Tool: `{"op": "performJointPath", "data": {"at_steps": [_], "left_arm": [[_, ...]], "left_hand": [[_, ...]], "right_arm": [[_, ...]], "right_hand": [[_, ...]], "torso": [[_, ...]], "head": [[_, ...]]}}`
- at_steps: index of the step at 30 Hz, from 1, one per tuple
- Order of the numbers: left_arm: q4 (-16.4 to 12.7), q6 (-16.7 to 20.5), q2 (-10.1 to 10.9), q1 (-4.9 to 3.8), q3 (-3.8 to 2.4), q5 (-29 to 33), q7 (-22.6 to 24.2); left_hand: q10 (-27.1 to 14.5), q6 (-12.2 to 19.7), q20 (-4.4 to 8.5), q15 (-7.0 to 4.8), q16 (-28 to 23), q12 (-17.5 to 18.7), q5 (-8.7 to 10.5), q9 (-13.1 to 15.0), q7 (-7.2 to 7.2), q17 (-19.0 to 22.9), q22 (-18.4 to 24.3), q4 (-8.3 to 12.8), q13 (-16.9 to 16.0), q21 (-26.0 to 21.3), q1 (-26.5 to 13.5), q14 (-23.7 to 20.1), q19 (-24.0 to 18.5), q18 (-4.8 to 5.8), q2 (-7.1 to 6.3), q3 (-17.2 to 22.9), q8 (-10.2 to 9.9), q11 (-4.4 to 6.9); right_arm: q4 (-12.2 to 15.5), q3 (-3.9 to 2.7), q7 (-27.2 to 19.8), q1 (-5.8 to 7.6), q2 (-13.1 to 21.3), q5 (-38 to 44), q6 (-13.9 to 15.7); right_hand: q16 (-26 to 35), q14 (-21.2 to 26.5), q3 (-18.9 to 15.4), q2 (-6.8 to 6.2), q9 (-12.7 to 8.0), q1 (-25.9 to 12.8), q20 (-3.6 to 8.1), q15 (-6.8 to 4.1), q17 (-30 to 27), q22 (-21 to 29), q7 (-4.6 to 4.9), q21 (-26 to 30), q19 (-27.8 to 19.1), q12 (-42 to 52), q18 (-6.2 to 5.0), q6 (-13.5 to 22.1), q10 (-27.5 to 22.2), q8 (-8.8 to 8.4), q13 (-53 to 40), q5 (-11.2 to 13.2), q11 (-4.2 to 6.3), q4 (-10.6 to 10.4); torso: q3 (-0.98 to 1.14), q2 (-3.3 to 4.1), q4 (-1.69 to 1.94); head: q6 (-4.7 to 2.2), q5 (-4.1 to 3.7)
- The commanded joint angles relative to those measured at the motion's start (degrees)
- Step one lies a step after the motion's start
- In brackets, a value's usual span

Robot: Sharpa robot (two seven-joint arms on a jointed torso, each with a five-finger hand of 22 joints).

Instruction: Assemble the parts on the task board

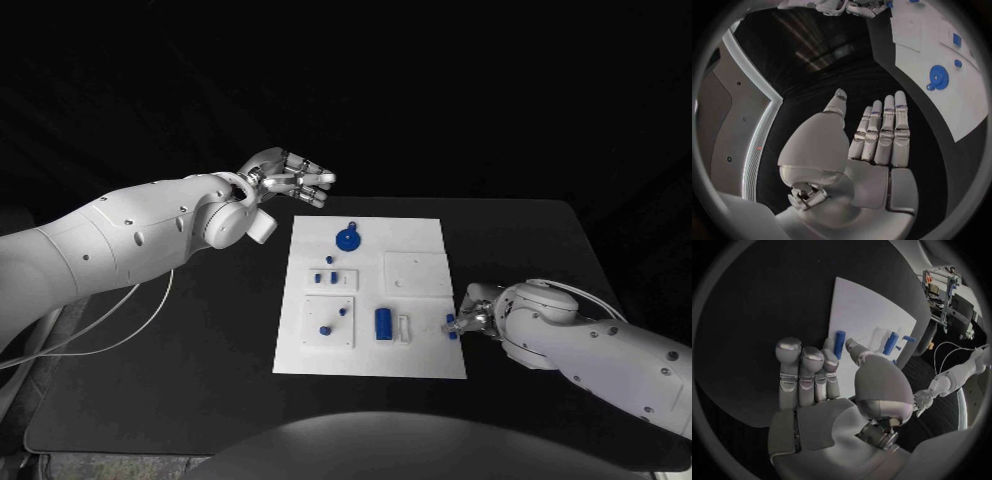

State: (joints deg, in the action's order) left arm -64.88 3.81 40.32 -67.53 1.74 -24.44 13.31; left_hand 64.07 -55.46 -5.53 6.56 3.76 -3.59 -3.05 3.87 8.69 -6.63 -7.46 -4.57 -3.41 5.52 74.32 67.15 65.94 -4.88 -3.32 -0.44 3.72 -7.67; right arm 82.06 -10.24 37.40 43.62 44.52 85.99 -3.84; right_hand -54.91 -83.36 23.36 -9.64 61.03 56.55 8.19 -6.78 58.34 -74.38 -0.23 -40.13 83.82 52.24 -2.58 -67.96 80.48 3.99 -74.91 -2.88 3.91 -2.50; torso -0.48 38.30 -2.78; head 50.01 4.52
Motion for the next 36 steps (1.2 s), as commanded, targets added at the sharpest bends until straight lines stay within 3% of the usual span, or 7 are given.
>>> {"op": "performJointPath", "data": {"at_steps": [1,7,9,16,22,29,36], "left_arm": [[-0.1,-0.9,-0.1,-0.03,-0.03,0.0,0.2],[-0.1,-1.0,-0.1,-0.03,-0.03,0.0,0.0],[-0.1,-1.1,-0.1,-0.03,-0.02,0.0,0.0],[-0.1,-1.1,-0.1,-0.03,-0.02,0.0,-0.1],[-0.1,-1.1,-0.1,-0.03,-0.01,0.0,-0.3],[-0.1,-1.2,-0.1,-0.03,0.0,0.0,-0.4],[-0.1,-1.3,0.0,-0.03,0.01,0.0,-0.7]], "left_hand": [[-0.3,0.4,-0.18,0.13,-0.2,0.0,0.21,0.0,-0.14,-0.1,0.1,-0.3,-0.1,0.3,-0.3,-0.2,0.0,-0.46,-0.09,0.0,0.0,0.0],[-0.3,0.6,-0.18,0.14,-0.2,0.0,0.21,0.0,-0.09,-0.1,0.1,-0.4,-0.1,0.3,-0.3,-0.2,-0.1,-0.46,-0.14,0.0,0.0,-0.01],[-0.3,0.6,-0.18,0.14,-0.2,0.0,0.21,0.0,-0.09,-0.1,0.1,-0.4,-0.1,0.3,-0.3,-0.2,-0.1,-0.46,-0.14,0.0,0.0,-0.01],[-0.4,0.7,-0.18,0.15,-0.2,0.0,0.21,0.0,-0.02,-0.1,0.1,-0.6,-0.1,0.3,-0.4,-0.2,-0.1,-0.46,-0.13,0.0,0.0,-0.05],[-0.4,0.8,-0.19,0.16,-0.2,0.0,0.21,0.0,0.01,-0.1,0.1,-0.7,-0.1,0.3,-0.5,-0.2,-0.1,-0.46,-0.05,0.0,0.0,-0.06],[-0.5,0.9,-0.2,0.17,-0.2,0.0,0.21,0.0,0.02,-0.1,0.1,-1.0,-0.1,0.3,-0.6,-0.3,-0.1,-0.47,-0.07,0.1,0.0,-0.09],[-0.5,0.9,-0.2,0.17,-0.2,0.0,0.21,0.0,0.02,-0.1,0.1,-1.0,-0.1,0.3,-0.6,-0.3,-0.1,-0.47,-0.07,0.1,0.0,-0.09]], "right_arm": [[-0.4,0.32,0.1,-0.14,-0.3,2.3,0.4],[-1.3,1.01,-0.1,-0.26,-1.0,3.6,0.5],[-1.5,1.11,-0.2,-0.31,-1.1,3.8,0.5],[-1.8,1.3,-0.5,-0.36,-1.4,4.0,-0.1],[-2.1,1.41,-1.0,-0.37,-1.6,3.5,-0.4],[-2.0,1.45,-1.5,-0.37,-1.4,0.7,-0.8],[-1.5,1.45,-1.7,-0.38,-1.1,-2.0,-0.7]], "right_hand": [[0.4,-0.1,0.7,1.59,-0.4,0.6,0.27,-0.28,0.0,0.1,0.0,0.4,3.3,-0.1,0.49,1.0,-0.5,-0.37,-2.8,0.1,0.06,0.7],[0.4,-0.1,0.9,4.16,-2.3,2.4,0.13,-0.12,0.1,0.1,0.23,0.5,3.3,-0.6,0.5,2.5,-0.9,-0.5,-2.7,0.1,-0.05,3.8],[0.4,-0.1,0.4,5.46,-5.6,1.5,0.05,-0.07,0.2,0.1,0.26,0.7,3.3,-0.5,0.41,2.3,-1.0,-0.37,-2.7,0.1,-0.09,6.6],[0.4,-0.1,2.7,6.23,-8.7,1.9,-0.06,0.07,0.4,0.1,0.67,0.7,3.3,-0.9,0.43,3.4,-1.2,-0.46,-2.6,0.1,-0.28,9.1],[0.4,-0.1,10.0,6.39,-12.8,1.0,-0.3,0.31,0.5,0.0,1.2,0.9,3.3,-1.1,0.34,4.3,-1.6,-0.46,-2.6,-0.1,-0.54,12.2],[0.1,0.1,16.5,8.1,-13.4,-2.0,-0.7,0.63,0.5,-0.6,2.69,0.6,3.2,-1.0,-0.17,4.8,-2.2,-0.23,-2.1,-15.6,-1.01,18.0],[-0.1,0.2,20.1,8.62,-13.1,-2.6,-0.83,0.7,0.6,-1.4,2.97,0.4,3.1,-0.6,-0.42,4.4,-2.2,-0.27,-1.9,-19.1,-1.03,18.9]], "torso": [[-0.01,0.01,0.05],[0.0,0.02,0.02],[0.01,0.02,-0.02],[-0.01,-0.01,0.01],[0.01,-0.01,-0.01],[-0.03,-0.02,-0.02],[-0.01,-0.01,-0.01]], "head": [[-0.01,-0.01],[-0.01,0.08],[-0.01,0.14],[-0.01,0.15],[-0.01,0.21],[-0.01,0.29],[-0.01,0.35]]}}
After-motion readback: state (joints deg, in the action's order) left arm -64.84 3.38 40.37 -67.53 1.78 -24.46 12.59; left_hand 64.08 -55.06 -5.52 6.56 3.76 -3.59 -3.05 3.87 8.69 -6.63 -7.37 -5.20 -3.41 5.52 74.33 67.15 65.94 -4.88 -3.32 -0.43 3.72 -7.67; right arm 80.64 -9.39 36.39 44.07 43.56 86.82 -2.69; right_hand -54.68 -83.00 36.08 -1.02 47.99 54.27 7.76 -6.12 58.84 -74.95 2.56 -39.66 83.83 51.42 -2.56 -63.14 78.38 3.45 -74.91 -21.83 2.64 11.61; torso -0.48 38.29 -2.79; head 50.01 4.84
